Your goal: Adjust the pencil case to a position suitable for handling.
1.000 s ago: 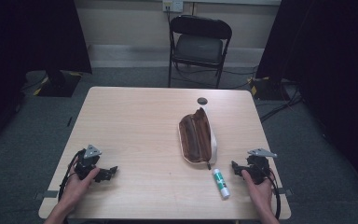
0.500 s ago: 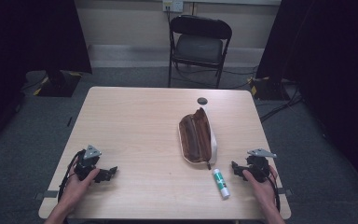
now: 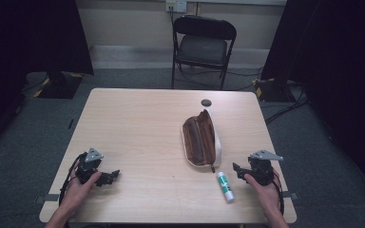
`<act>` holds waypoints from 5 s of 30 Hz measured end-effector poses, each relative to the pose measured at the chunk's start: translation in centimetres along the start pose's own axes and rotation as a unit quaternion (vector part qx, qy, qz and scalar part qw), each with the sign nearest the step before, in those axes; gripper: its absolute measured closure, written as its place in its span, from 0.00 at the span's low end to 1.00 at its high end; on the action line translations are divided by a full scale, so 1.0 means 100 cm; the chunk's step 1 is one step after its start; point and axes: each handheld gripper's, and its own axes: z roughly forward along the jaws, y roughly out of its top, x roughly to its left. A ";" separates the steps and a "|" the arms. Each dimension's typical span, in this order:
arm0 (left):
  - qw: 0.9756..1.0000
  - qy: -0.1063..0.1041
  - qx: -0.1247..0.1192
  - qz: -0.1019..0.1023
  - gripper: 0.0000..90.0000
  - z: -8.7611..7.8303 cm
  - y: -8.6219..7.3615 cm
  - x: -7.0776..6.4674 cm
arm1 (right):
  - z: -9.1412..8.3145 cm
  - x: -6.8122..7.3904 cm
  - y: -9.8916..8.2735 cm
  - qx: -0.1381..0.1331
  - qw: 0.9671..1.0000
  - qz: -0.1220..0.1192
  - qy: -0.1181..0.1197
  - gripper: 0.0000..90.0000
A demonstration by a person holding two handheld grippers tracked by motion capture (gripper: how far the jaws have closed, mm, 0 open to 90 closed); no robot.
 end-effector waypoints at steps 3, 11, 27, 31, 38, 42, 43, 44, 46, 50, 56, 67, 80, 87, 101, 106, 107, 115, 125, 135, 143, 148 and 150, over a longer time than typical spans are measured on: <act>1.000 0.001 0.000 0.002 0.00 0.000 0.000 0.000 | -0.004 0.003 0.002 -0.009 1.000 0.001 0.016 0.34; 1.000 0.000 0.000 0.001 0.00 0.000 0.000 0.000 | -0.016 0.020 0.010 -0.017 0.998 -0.008 0.056 0.37; 1.000 0.000 0.000 0.002 0.00 0.000 0.000 0.000 | -0.015 0.066 0.048 -0.042 0.994 -0.051 0.092 0.38; 1.000 0.000 0.000 0.001 0.00 0.000 0.000 0.000 | 0.002 0.068 0.057 -0.034 0.996 -0.046 0.071 0.42; 1.000 0.001 0.001 0.001 0.00 0.000 0.000 0.000 | 0.029 0.062 0.052 -0.005 0.998 -0.031 0.056 0.56; 1.000 0.001 0.002 0.005 0.00 -0.001 0.000 0.000 | 0.033 0.057 0.051 -0.011 0.998 -0.011 0.060 0.60; 1.000 0.001 0.002 0.005 0.00 -0.001 0.000 0.000 | 0.033 0.056 0.051 -0.011 0.998 -0.005 0.056 0.62; 1.000 0.001 0.003 0.005 0.00 -0.001 0.000 0.000 | 0.033 0.055 0.050 -0.013 0.999 -0.006 0.052 0.64; 1.000 0.001 0.003 0.005 0.00 -0.001 0.000 0.000 | 0.033 0.054 0.050 -0.011 0.999 -0.006 0.050 0.69; 1.000 0.001 0.003 0.005 0.00 -0.001 0.000 0.000 | 0.036 0.050 0.051 -0.013 0.999 -0.009 0.051 0.75; 1.000 0.001 0.003 0.005 0.00 -0.001 0.000 0.000 | 0.045 0.052 0.057 -0.015 0.997 -0.020 0.068 0.81; 1.000 0.001 0.003 0.005 0.00 -0.001 0.000 0.000 | 0.054 0.065 0.058 -0.022 0.989 -0.046 0.137 0.87; 1.000 0.001 0.003 0.005 0.00 -0.001 0.000 0.000 | 0.056 0.088 0.059 -0.027 0.969 -0.103 0.225 0.89; 1.000 0.000 0.003 0.008 0.00 -0.001 0.000 0.000 | 0.053 0.091 0.059 -0.032 0.975 -0.104 0.193 0.75; 1.000 -0.001 0.002 0.007 0.00 -0.001 0.000 0.000 | 0.037 0.087 0.047 -0.023 0.984 -0.111 0.135 0.65; 1.000 -0.001 0.001 0.006 0.00 -0.001 0.000 0.000 | 0.043 0.079 0.049 -0.024 0.988 -0.104 0.113 0.67; 1.000 -0.001 0.001 0.006 0.00 -0.001 0.000 0.000 | 0.046 0.077 0.049 -0.024 0.989 -0.103 0.105 0.67; 1.000 -0.002 0.001 0.005 0.00 -0.001 -0.001 -0.001 | 0.050 0.075 0.053 -0.023 0.991 -0.094 0.092 0.68; 1.000 -0.002 0.001 0.005 0.00 -0.001 -0.001 -0.001 | 0.048 0.081 0.063 -0.052 0.989 -0.100 0.097 0.90; 1.000 -0.002 0.001 0.005 0.00 -0.001 -0.001 -0.001 | 0.063 0.081 0.067 -0.062 0.987 -0.085 0.121 0.83; 1.000 -0.002 0.001 0.005 0.00 -0.001 -0.001 -0.001 | 0.062 0.082 0.065 -0.051 0.988 -0.086 0.121 0.68; 1.000 -0.002 0.001 0.005 0.00 -0.001 -0.001 -0.001 | 0.056 0.078 0.065 -0.054 0.988 -0.074 0.127 0.64; 1.000 -0.002 0.000 0.004 0.00 -0.001 -0.001 -0.001 | 0.055 0.077 0.063 -0.059 0.987 -0.073 0.130 0.63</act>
